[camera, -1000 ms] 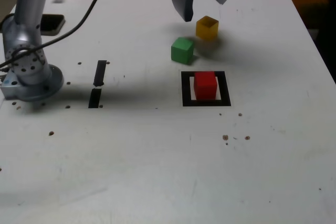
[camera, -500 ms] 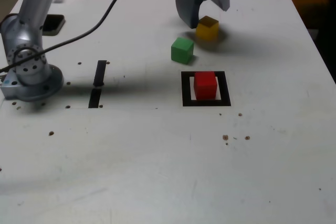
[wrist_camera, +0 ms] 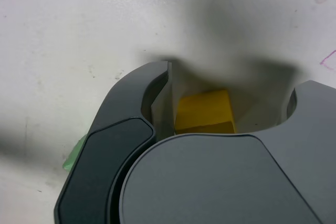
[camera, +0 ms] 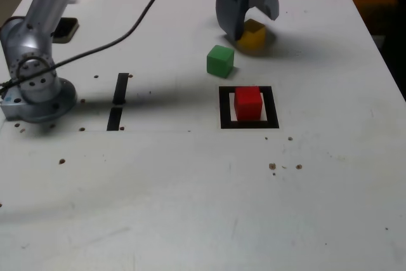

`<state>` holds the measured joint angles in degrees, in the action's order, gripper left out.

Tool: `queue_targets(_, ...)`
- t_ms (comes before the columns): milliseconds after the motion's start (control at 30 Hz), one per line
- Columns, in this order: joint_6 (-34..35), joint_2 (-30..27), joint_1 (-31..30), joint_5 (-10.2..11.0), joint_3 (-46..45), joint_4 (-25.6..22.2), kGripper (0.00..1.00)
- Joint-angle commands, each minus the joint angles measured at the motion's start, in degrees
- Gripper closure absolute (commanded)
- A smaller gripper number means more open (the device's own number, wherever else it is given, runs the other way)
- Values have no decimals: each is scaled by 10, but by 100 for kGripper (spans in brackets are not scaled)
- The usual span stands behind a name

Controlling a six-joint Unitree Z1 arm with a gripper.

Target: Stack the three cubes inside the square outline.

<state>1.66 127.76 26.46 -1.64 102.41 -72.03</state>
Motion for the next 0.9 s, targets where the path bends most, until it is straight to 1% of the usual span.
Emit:
queue_targets(0, -2, 6, 1, -2, 5, 0, 17)
queue_targets(100, -4, 11, 1, -7, 9, 0, 19)
queue_targets(200, -7, 12, 1, -9, 13, 2, 27)
queue_targets(233, -7, 11, 1, -9, 14, 3, 31)
queue_targets(400, -15, 5, 1, 0, 16, 25, 62)
queue_targets(467, -20, 2, 1, 1, 14, 31, 71)
queue_targets(533, -25, -1, 1, 2, 13, 34, 78)
queue_targets(667, -30, -8, 0, 2, 9, 36, 84)
queue_targets(867, -36, -25, -1, 2, 0, 30, 85)
